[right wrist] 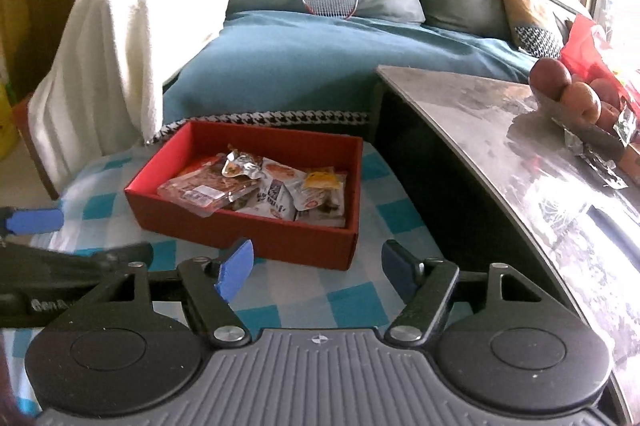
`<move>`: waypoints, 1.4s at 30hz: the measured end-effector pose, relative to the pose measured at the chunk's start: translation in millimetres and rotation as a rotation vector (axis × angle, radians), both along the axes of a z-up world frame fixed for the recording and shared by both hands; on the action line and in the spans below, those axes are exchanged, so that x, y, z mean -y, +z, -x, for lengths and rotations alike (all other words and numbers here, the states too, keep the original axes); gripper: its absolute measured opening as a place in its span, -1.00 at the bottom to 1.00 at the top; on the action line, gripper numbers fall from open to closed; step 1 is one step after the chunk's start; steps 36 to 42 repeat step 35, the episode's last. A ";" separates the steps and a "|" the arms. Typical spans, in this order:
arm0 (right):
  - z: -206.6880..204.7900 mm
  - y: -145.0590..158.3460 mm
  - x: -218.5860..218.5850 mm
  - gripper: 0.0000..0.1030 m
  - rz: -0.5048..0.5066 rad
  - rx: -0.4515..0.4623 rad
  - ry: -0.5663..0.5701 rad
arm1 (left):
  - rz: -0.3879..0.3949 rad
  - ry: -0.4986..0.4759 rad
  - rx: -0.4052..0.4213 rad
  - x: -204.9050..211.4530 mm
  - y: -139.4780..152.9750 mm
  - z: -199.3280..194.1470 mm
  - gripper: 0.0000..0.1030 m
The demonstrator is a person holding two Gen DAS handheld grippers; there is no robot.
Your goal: Organize snacks
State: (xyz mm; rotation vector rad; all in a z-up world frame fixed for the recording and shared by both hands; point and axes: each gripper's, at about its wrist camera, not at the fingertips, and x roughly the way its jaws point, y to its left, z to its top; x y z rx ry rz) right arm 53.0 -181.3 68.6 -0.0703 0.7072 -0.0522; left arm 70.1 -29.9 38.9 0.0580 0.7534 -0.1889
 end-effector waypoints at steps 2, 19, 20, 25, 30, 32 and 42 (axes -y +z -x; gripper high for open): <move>2.4 0.6 0.8 0.50 -0.010 0.000 -0.001 | 0.002 0.003 -0.002 -0.4 -0.9 3.2 0.80; 2.6 -2.4 -2.4 0.50 -0.011 -0.010 0.004 | -0.008 0.015 -0.009 -0.2 -4.5 1.4 0.80; 2.4 -2.4 -2.3 0.50 -0.011 -0.010 0.004 | -0.008 0.016 -0.009 -0.2 -4.5 1.4 0.80; 2.5 -1.9 -2.9 0.50 -0.015 -0.013 0.008 | -0.013 0.018 -0.006 0.2 -4.8 1.2 0.80; 2.1 -1.9 -3.9 0.50 -0.017 -0.011 0.011 | -0.017 0.021 0.001 -0.1 -4.8 1.4 0.79; 2.2 -2.3 -3.9 0.50 -0.017 -0.012 0.012 | -0.021 0.023 0.003 0.2 -5.1 1.3 0.79; 1.4 -3.0 -4.0 0.51 -0.016 -0.015 0.012 | -0.025 0.025 0.007 0.5 -5.5 1.5 0.79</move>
